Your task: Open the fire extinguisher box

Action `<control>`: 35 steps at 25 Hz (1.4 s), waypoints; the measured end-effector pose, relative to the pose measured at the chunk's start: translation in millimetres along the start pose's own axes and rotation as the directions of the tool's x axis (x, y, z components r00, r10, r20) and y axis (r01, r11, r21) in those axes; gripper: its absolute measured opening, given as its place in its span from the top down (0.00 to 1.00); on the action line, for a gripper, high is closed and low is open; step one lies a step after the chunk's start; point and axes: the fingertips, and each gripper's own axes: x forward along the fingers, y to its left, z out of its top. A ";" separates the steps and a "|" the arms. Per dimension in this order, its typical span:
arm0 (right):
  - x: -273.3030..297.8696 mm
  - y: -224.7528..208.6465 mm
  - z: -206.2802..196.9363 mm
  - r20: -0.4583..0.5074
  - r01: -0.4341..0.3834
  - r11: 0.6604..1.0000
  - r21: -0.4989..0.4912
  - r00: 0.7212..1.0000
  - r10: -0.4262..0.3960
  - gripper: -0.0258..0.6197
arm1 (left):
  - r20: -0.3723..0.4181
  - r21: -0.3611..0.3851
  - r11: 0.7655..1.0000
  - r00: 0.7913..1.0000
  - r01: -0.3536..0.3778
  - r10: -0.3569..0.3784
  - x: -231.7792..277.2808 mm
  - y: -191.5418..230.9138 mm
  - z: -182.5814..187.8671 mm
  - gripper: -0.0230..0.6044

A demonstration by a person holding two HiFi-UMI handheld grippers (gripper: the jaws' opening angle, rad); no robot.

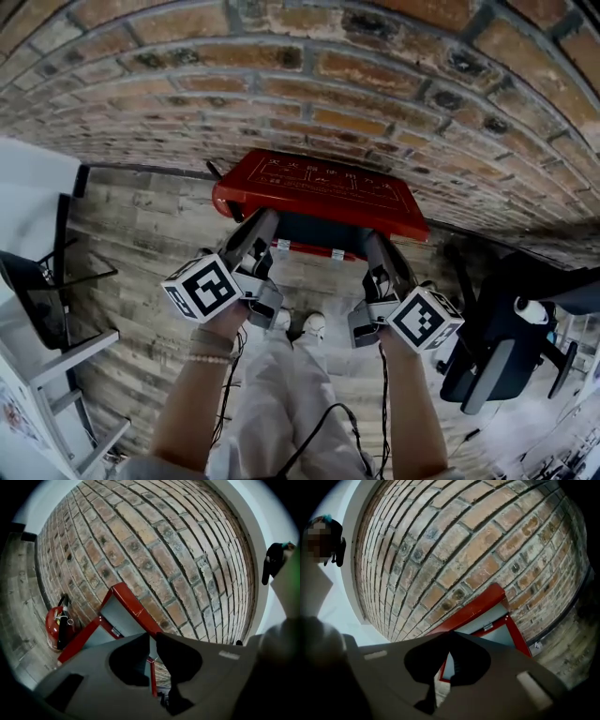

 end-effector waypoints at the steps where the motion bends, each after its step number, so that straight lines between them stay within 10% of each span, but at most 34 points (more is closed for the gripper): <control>1: 1.2 2.1 4.0 0.004 -0.006 1.000 -0.011 1.000 0.006 0.96 | 0.002 0.010 1.000 1.000 0.005 -0.005 2.0 -2.5 3.1 0.91; 35: 49.1 -4.8 100.7 0.076 0.082 0.961 -0.266 0.995 -0.064 0.96 | -0.035 0.317 0.947 0.999 0.042 -0.033 78.4 -29.9 78.2 0.98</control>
